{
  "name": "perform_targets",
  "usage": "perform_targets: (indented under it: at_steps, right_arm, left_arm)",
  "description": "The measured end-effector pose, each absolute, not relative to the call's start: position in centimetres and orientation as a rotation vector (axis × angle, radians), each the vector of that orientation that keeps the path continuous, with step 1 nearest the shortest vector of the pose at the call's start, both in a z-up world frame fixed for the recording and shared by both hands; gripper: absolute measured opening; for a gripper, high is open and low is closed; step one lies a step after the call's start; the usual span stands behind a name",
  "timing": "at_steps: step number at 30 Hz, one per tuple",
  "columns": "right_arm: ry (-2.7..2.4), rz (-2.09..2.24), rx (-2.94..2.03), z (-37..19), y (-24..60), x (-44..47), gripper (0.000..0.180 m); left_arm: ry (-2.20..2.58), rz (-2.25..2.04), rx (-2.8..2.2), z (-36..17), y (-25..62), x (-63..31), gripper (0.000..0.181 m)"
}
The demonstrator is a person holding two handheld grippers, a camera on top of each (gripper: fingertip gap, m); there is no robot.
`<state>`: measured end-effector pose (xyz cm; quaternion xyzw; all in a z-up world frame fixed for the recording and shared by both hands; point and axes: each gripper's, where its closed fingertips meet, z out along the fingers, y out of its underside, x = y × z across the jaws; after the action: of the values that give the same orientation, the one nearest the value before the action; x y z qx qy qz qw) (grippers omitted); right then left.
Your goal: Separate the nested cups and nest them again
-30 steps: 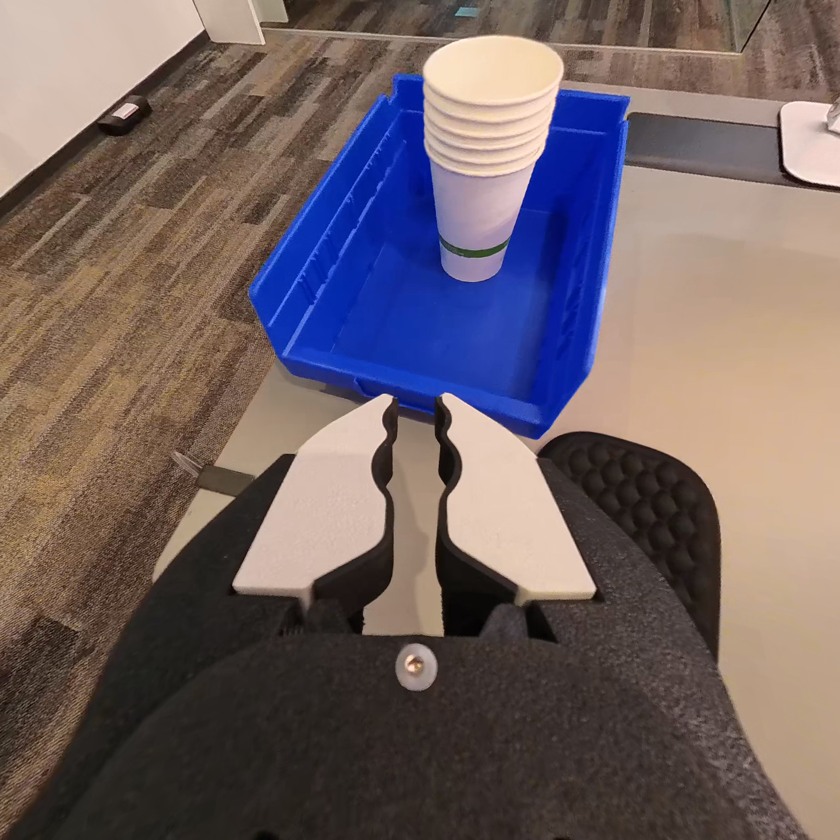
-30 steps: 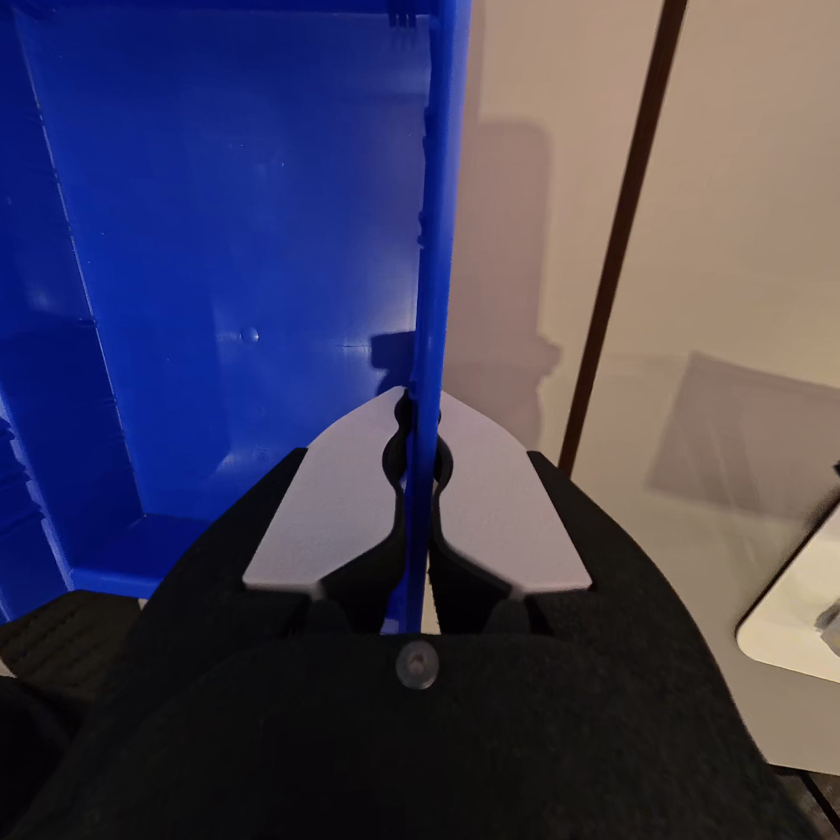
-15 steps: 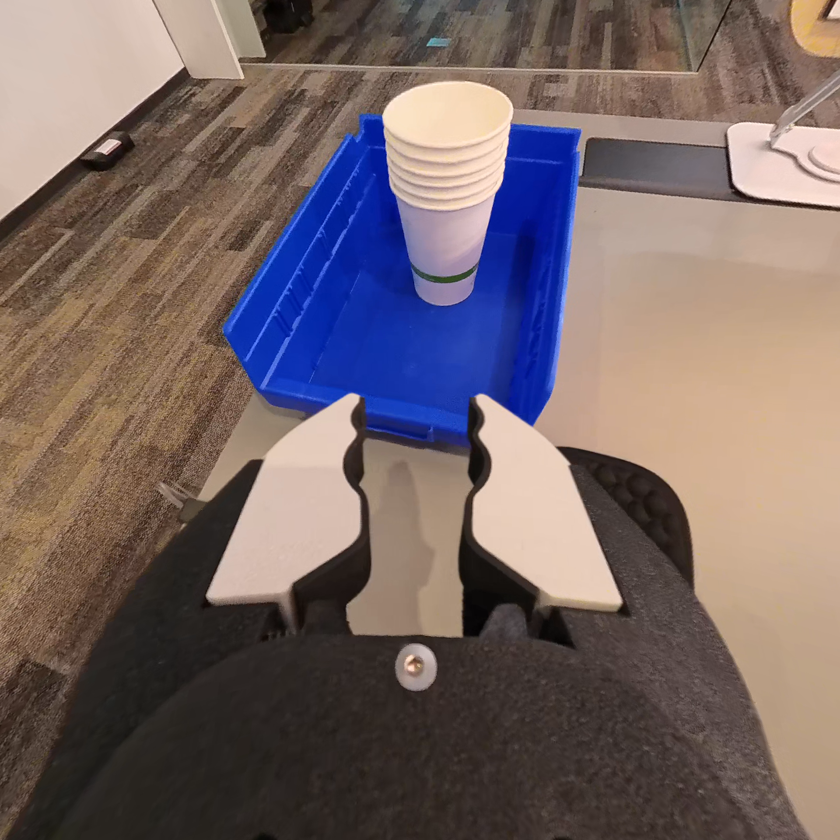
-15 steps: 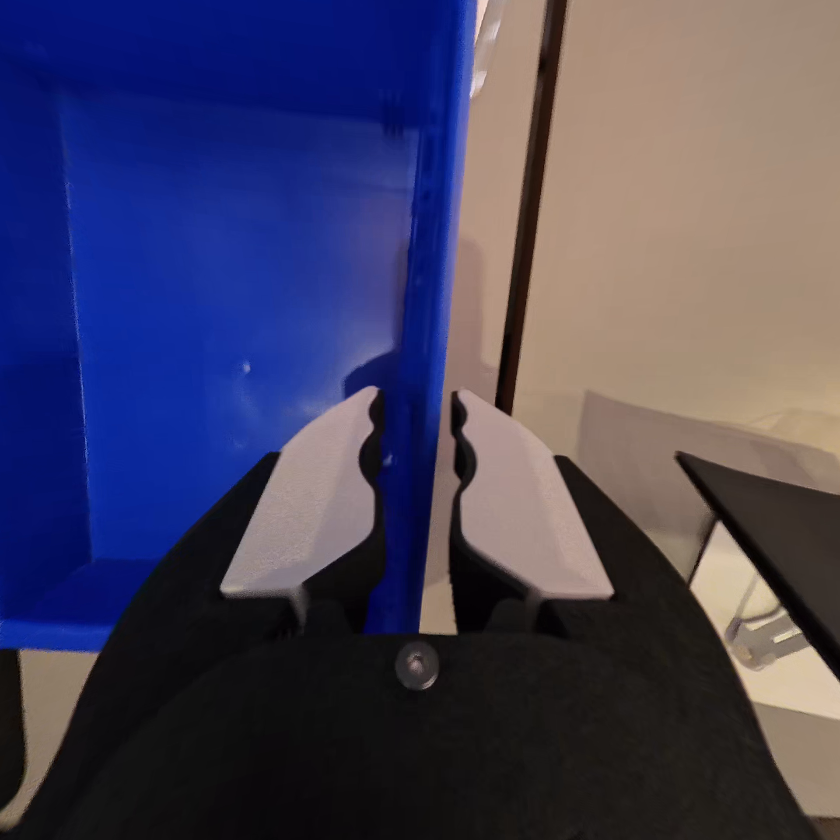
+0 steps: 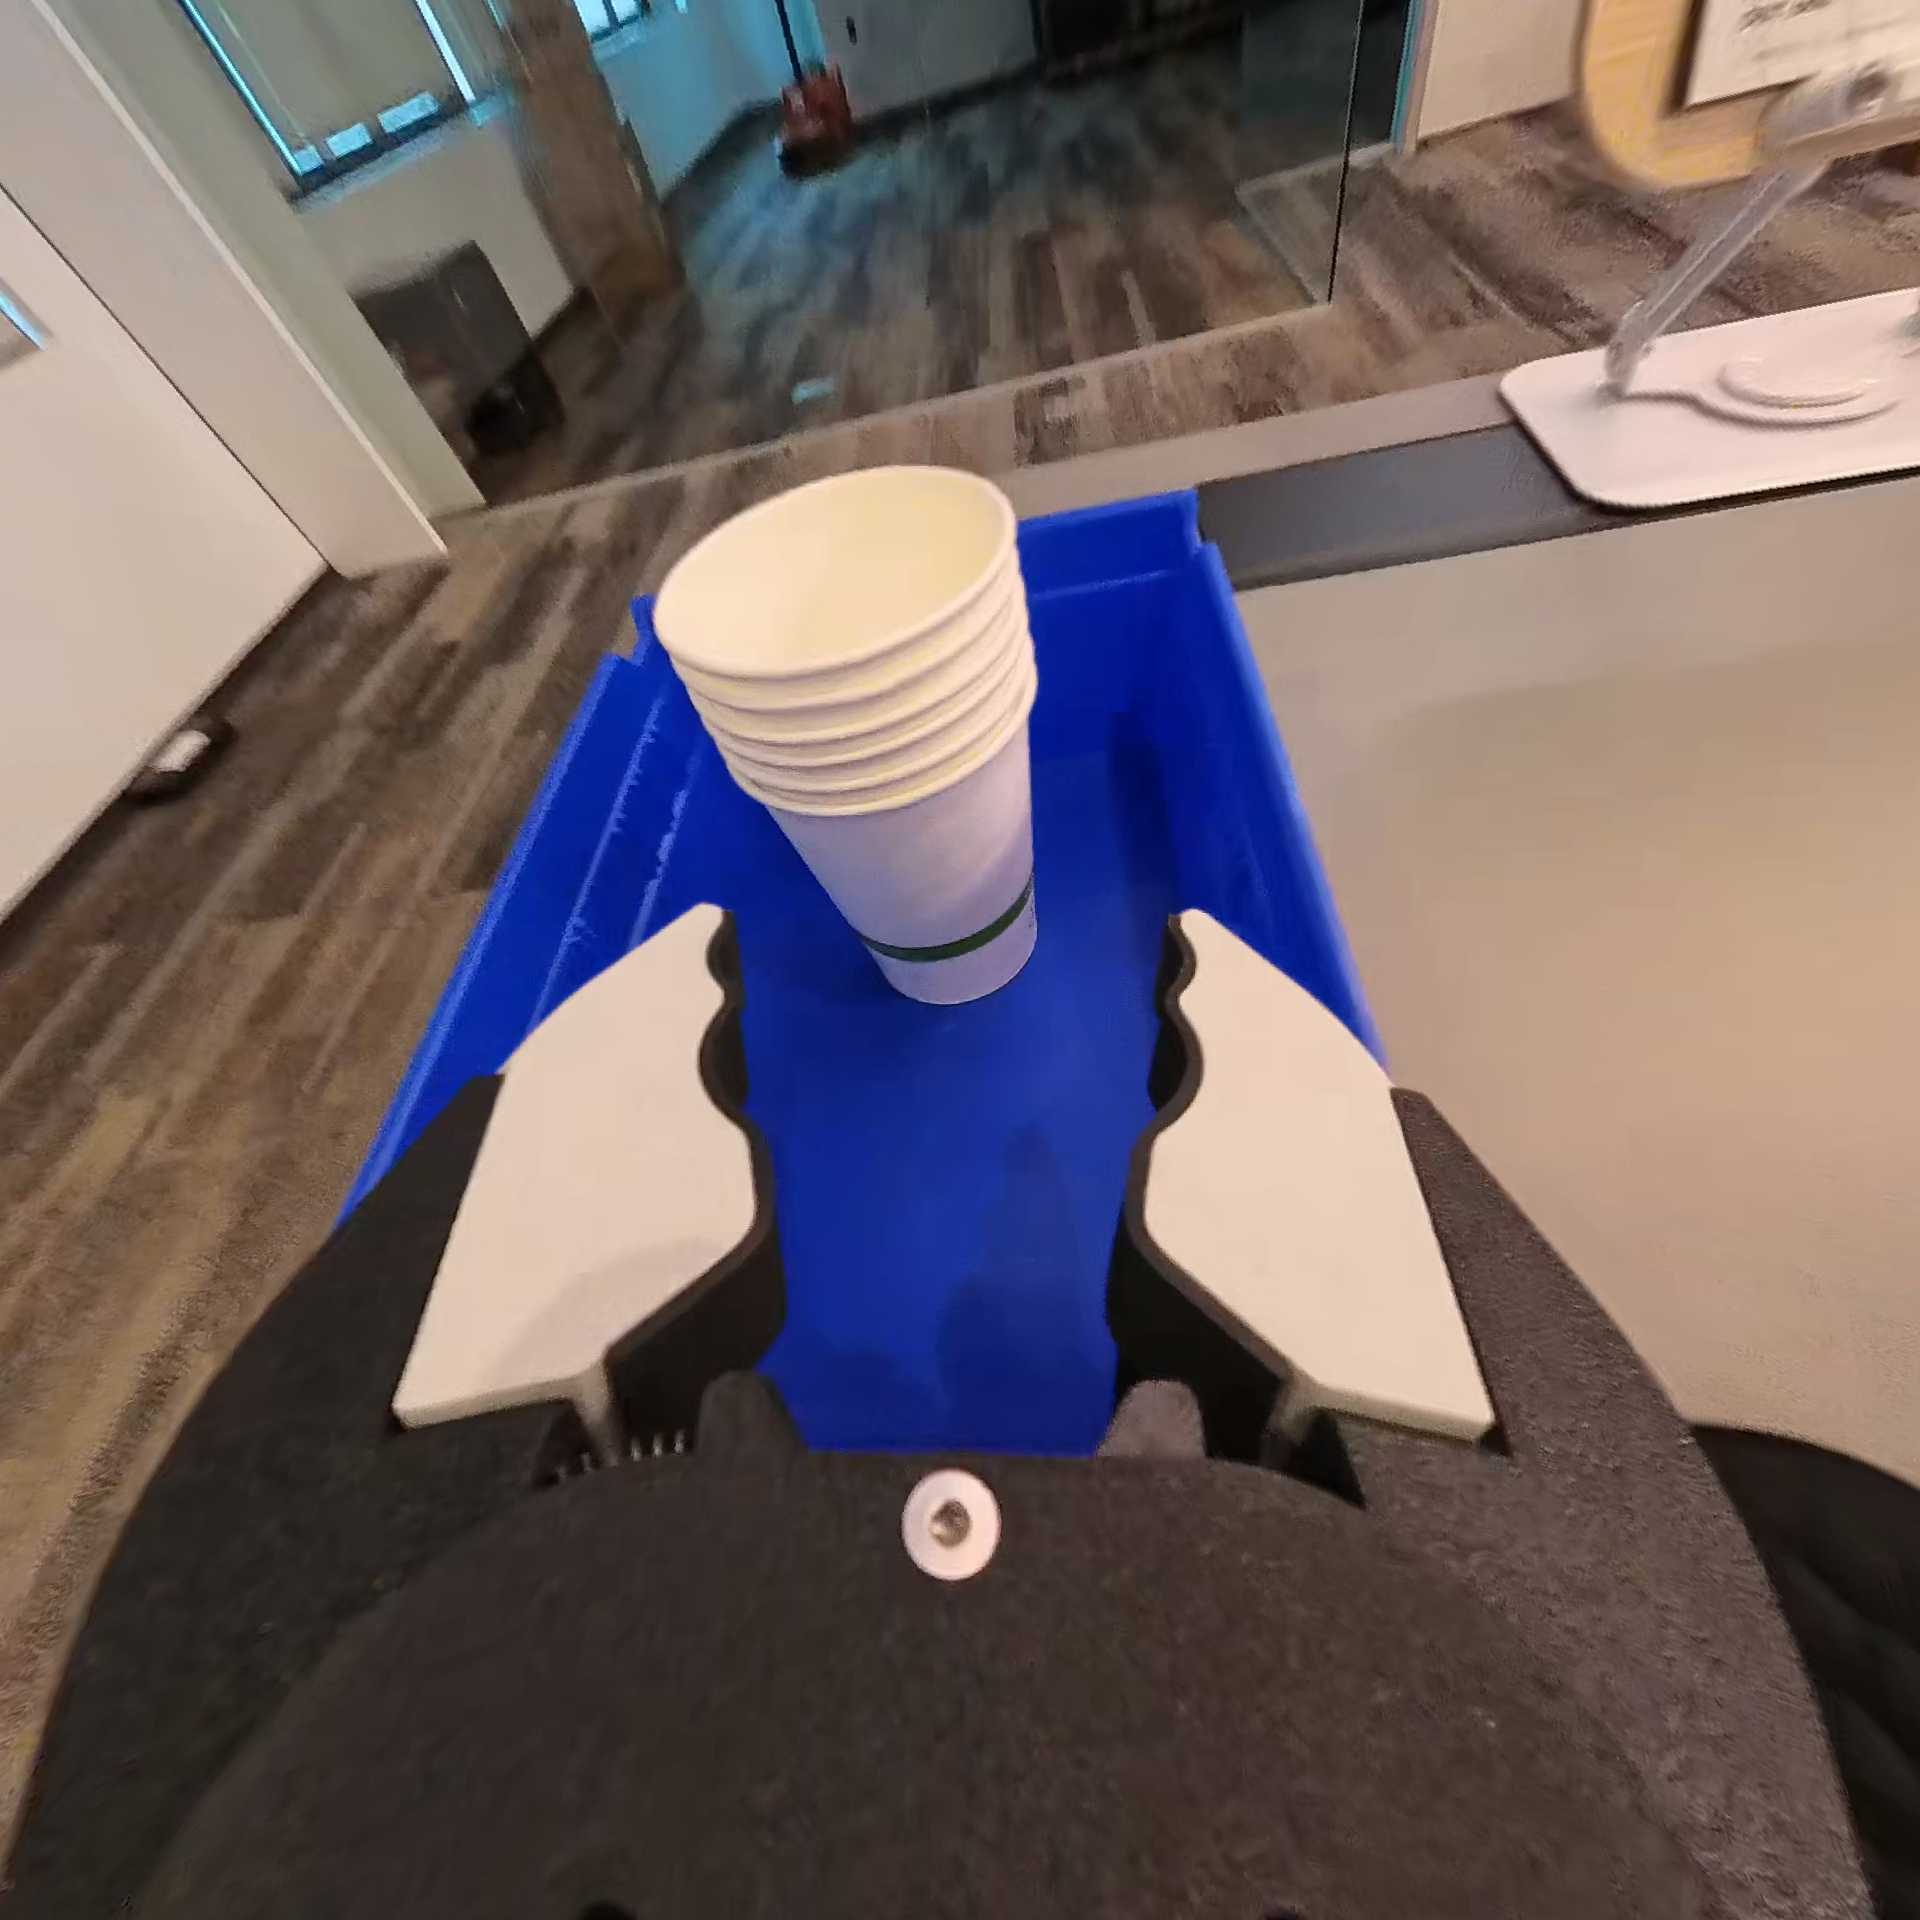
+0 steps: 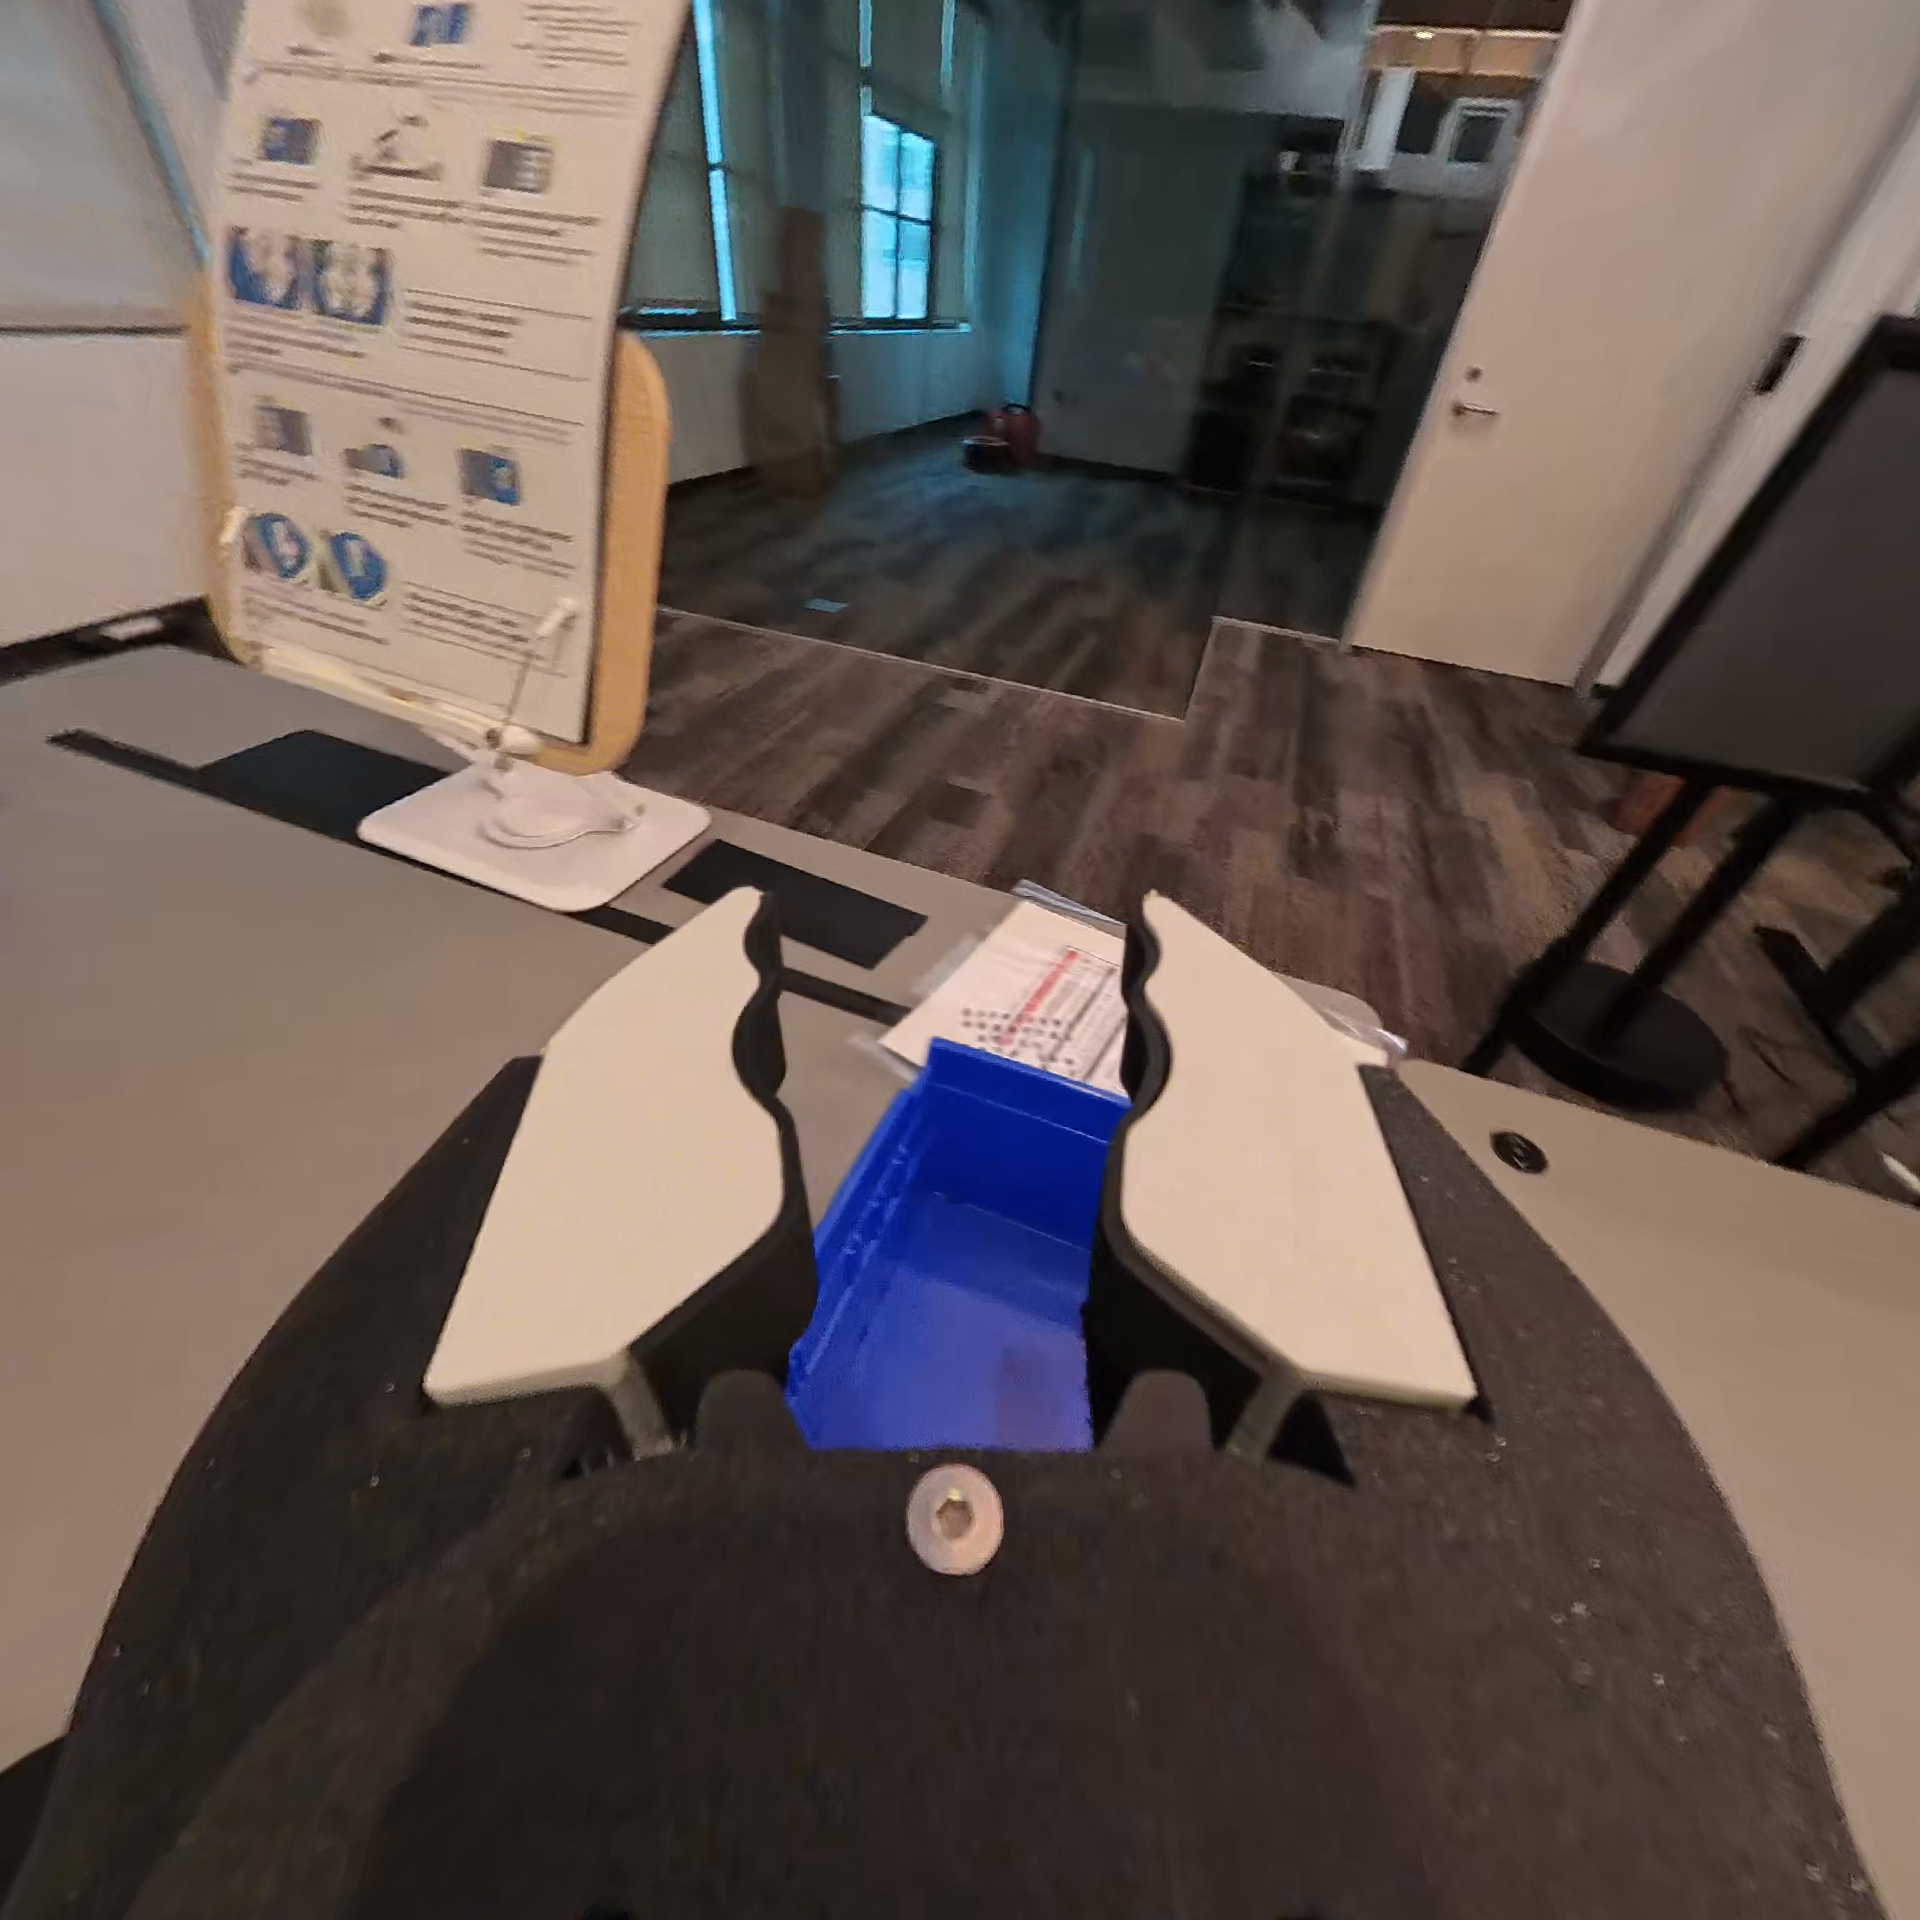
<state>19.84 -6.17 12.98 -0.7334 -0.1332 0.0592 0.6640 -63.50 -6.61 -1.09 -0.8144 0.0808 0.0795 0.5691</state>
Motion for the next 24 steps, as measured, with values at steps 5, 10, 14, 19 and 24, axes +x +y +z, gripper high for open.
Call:
perform_targets:
  at_steps: [5, 10, 14, 19, 24]
  right_arm:
    - [-0.472, 0.094, -1.688, 13.4, -7.2, 14.0, 0.062]
    - [-0.547, 0.037, -1.693, 14.0, -8.2, 11.5, 0.061]
    - [-0.558, 0.043, -1.698, 14.4, -9.0, 10.7, 0.061]
    - [-0.539, 0.049, -1.695, 14.6, -10.1, 10.6, 0.061]
    - [-0.515, 0.038, -1.693, 14.8, -10.9, 11.2, 0.061]
  left_arm:
    - [0.081, 0.1, -1.986, -3.9, -1.8, -65.7, 0.088]
    - [0.019, -0.016, -2.041, -5.4, 1.1, -66.0, 0.095]
    - [0.08, 0.003, -2.033, -6.4, 2.7, -65.8, 0.098]
    - [0.12, 0.011, -2.01, -7.5, 3.9, -65.9, 0.1]
    - [0.155, 0.033, -2.017, -8.2, 4.6, -65.6, 0.104]
